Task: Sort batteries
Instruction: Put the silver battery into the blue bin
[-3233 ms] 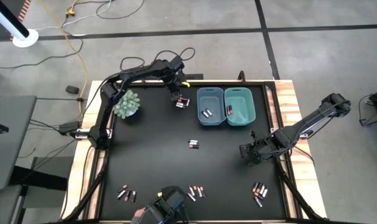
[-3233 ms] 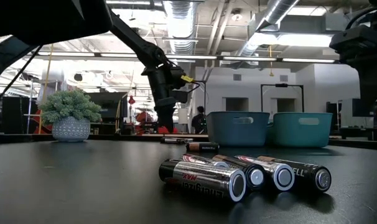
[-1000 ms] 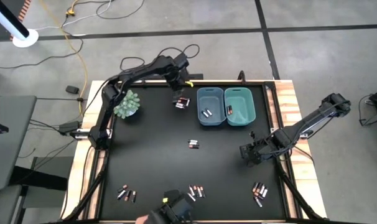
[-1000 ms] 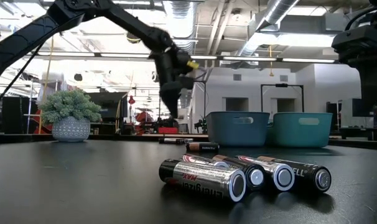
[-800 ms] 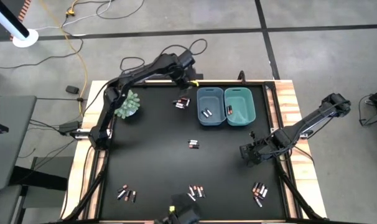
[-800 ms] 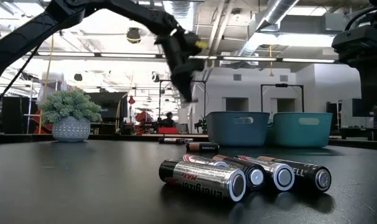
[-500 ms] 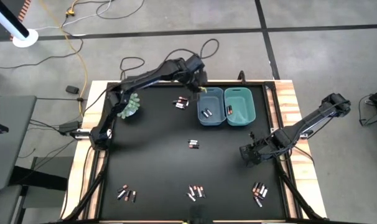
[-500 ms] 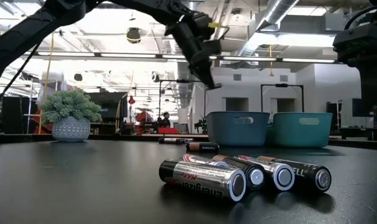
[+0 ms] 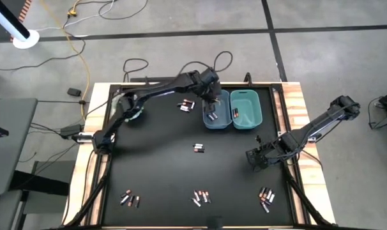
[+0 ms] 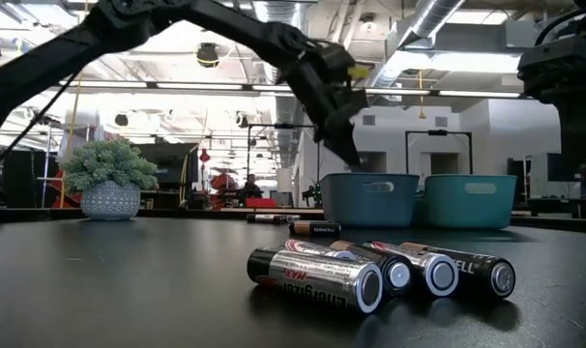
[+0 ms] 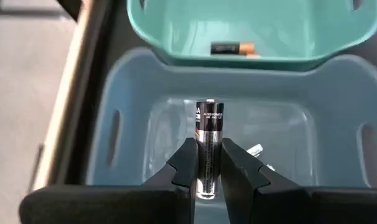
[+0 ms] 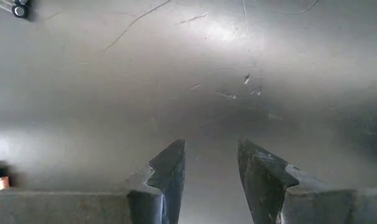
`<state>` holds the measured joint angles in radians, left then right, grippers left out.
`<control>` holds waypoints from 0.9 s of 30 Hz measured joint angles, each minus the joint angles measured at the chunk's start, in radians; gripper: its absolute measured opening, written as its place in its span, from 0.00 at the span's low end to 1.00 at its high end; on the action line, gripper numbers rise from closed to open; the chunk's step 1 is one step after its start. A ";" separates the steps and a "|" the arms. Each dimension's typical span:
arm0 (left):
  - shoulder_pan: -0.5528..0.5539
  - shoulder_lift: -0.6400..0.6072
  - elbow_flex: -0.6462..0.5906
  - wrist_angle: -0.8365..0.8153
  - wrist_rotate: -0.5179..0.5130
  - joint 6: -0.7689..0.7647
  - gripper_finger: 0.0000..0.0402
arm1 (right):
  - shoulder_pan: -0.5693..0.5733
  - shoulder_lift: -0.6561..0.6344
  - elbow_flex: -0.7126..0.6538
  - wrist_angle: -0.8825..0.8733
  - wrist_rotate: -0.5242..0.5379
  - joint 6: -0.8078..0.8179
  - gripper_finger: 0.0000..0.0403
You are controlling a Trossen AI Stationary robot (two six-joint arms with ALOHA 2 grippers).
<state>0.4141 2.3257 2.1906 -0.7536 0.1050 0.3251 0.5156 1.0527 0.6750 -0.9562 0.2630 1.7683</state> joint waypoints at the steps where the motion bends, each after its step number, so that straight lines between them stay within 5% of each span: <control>1: 0.000 0.017 0.011 -0.001 0.003 -0.013 0.10 | 0.000 0.000 0.000 0.000 0.000 0.000 0.41; 27: -0.015 0.116 0.028 -0.043 0.040 -0.092 0.16 | 0.000 0.000 0.000 0.003 0.000 0.003 0.41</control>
<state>0.3989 2.4413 2.2189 -0.7966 0.1452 0.2336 0.5156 1.0527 0.6750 -0.9535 0.2630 1.7718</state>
